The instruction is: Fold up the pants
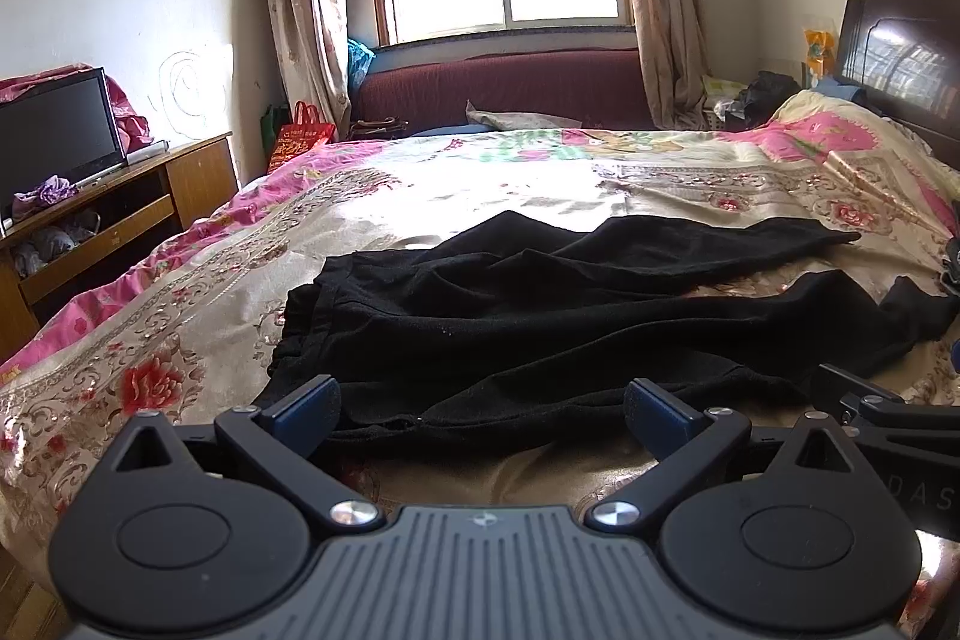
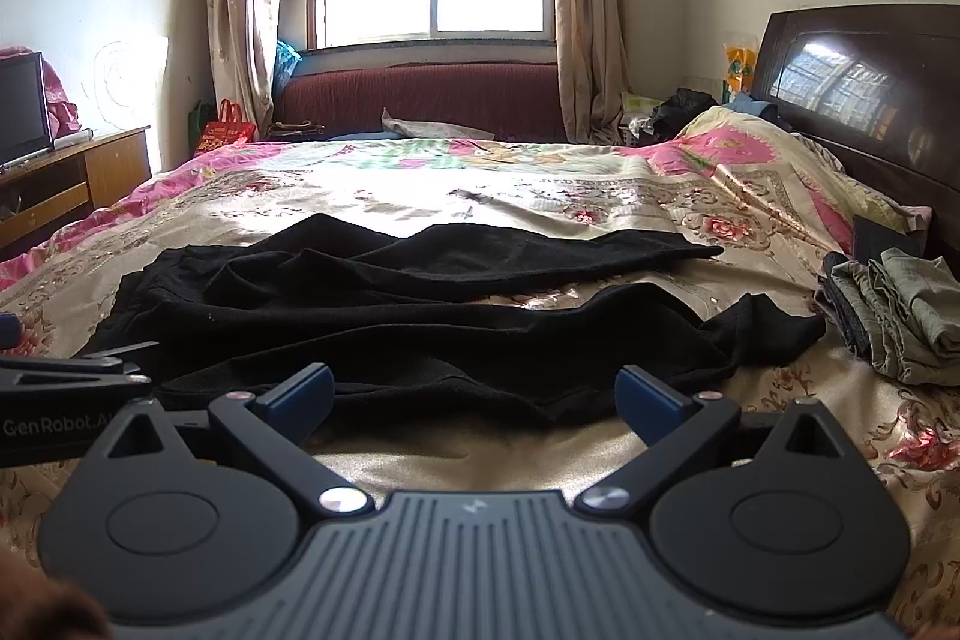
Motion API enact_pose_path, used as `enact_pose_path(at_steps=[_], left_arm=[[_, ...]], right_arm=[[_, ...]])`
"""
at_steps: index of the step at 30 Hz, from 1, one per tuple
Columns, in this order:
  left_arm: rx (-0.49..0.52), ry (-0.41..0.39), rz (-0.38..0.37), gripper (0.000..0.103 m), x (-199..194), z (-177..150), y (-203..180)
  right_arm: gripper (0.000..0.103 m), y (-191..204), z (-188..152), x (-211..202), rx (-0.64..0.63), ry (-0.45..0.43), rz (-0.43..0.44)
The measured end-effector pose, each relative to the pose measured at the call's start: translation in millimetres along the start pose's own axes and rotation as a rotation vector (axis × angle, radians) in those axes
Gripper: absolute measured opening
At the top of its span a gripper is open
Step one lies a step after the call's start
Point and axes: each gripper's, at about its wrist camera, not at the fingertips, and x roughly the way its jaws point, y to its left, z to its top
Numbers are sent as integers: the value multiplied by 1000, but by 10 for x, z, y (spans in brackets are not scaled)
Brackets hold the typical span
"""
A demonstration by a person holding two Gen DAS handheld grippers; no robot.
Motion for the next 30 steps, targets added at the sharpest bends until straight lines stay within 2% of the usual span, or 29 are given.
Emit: enact_pose_path(at_steps=[21,30], left_arm=[[12,-61,11,103,-82,64,210],[-18,-13,42,103,138,-22,358]], right_arm=[[98,257,135,-51,-61,-38,42],[96,473,106,190,-122,3,93]])
